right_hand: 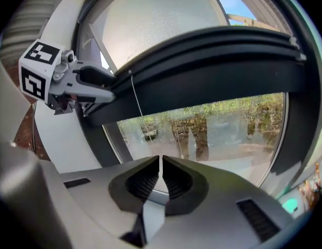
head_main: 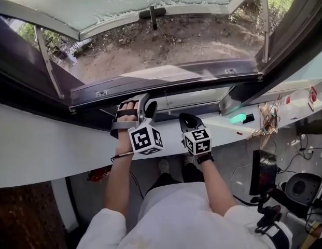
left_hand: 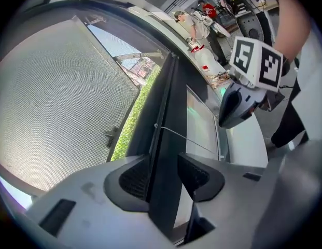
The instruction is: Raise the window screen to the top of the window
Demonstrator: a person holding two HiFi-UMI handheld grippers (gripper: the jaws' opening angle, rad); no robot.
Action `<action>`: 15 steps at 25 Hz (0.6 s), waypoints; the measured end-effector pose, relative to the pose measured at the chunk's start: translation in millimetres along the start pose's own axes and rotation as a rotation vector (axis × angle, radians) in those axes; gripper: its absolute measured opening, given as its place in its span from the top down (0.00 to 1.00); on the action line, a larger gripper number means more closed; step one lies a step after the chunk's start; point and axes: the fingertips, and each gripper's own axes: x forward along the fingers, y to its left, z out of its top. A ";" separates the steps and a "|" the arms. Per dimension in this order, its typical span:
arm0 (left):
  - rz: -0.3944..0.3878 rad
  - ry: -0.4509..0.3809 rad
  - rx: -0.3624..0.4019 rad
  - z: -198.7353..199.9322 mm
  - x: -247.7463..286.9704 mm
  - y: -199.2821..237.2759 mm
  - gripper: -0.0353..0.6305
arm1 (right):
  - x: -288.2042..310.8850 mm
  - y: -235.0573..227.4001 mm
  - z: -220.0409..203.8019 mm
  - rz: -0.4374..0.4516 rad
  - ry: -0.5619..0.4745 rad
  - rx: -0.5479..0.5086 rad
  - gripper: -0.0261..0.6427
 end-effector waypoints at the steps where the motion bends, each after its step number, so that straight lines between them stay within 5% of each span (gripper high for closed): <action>1: -0.001 -0.001 -0.002 0.2 -0.2 0.5 0.69 | 6.2 -0.5 -10.3 0.014 0.014 0.007 0.96; 7: -0.004 -0.013 -0.008 0.6 0.5 4.1 0.72 | 53.1 1.2 -75.3 0.100 0.103 0.003 0.76; 15: -0.013 -0.019 -0.026 1.1 0.0 1.5 0.72 | 124.9 -15.1 -143.8 0.063 0.247 -0.049 0.75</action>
